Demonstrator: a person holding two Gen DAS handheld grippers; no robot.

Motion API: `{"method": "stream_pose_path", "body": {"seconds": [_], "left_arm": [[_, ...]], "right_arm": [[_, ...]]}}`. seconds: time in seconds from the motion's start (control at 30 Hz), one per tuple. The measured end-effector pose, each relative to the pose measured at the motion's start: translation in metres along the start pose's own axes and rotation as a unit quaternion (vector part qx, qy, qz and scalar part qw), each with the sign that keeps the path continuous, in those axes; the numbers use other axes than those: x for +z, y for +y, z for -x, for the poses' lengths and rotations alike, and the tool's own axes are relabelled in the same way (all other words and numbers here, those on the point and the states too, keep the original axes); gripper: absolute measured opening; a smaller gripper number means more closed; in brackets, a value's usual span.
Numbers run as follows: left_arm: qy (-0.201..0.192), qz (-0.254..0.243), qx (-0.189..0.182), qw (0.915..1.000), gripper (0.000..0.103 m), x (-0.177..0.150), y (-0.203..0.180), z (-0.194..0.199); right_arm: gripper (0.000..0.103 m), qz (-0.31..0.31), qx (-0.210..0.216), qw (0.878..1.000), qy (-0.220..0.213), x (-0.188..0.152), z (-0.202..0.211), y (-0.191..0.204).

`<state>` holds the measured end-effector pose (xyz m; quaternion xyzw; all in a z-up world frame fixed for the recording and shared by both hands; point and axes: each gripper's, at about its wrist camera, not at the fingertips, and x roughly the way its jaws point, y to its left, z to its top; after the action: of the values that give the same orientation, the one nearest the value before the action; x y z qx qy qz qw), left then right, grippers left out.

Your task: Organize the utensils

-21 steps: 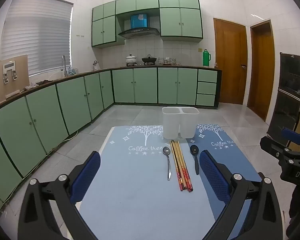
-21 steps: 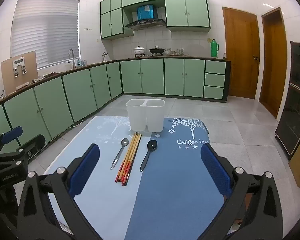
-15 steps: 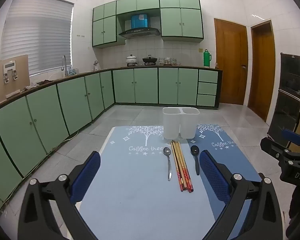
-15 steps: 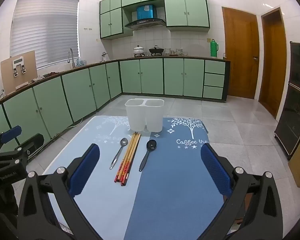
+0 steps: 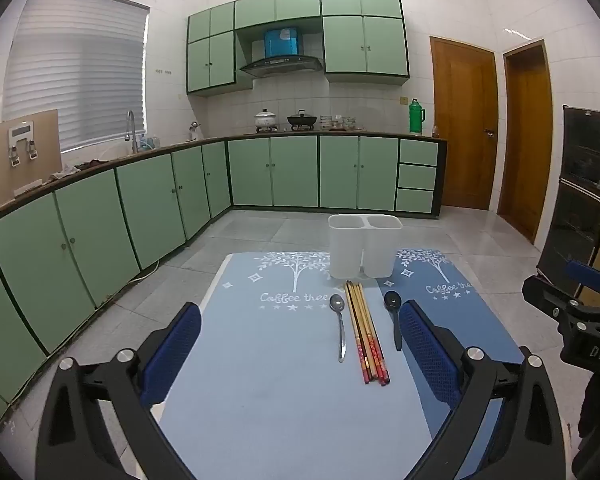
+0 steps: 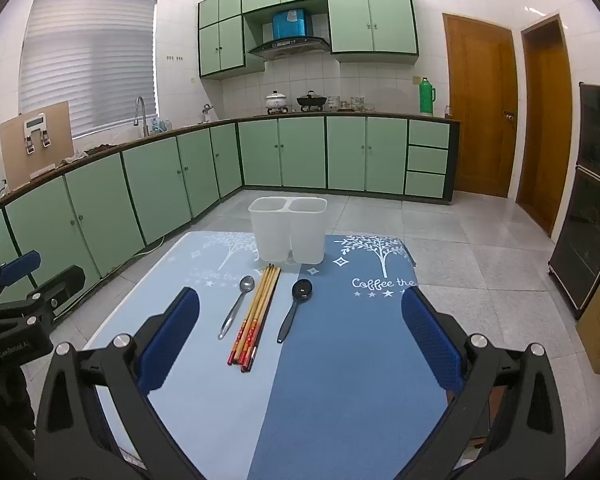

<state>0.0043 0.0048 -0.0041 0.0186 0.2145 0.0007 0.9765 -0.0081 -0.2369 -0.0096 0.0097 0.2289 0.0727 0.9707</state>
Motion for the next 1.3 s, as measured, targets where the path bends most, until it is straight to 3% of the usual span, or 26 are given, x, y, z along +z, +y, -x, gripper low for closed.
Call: {"method": "stream_pose_path", "body": {"seconds": [1.3], "left_arm": [[-0.002, -0.001, 0.003, 1.0, 0.097, 0.006, 0.004, 0.005]], "right_arm": [[0.098, -0.003, -0.003, 1.0, 0.001, -0.005, -0.006, -0.015]]}}
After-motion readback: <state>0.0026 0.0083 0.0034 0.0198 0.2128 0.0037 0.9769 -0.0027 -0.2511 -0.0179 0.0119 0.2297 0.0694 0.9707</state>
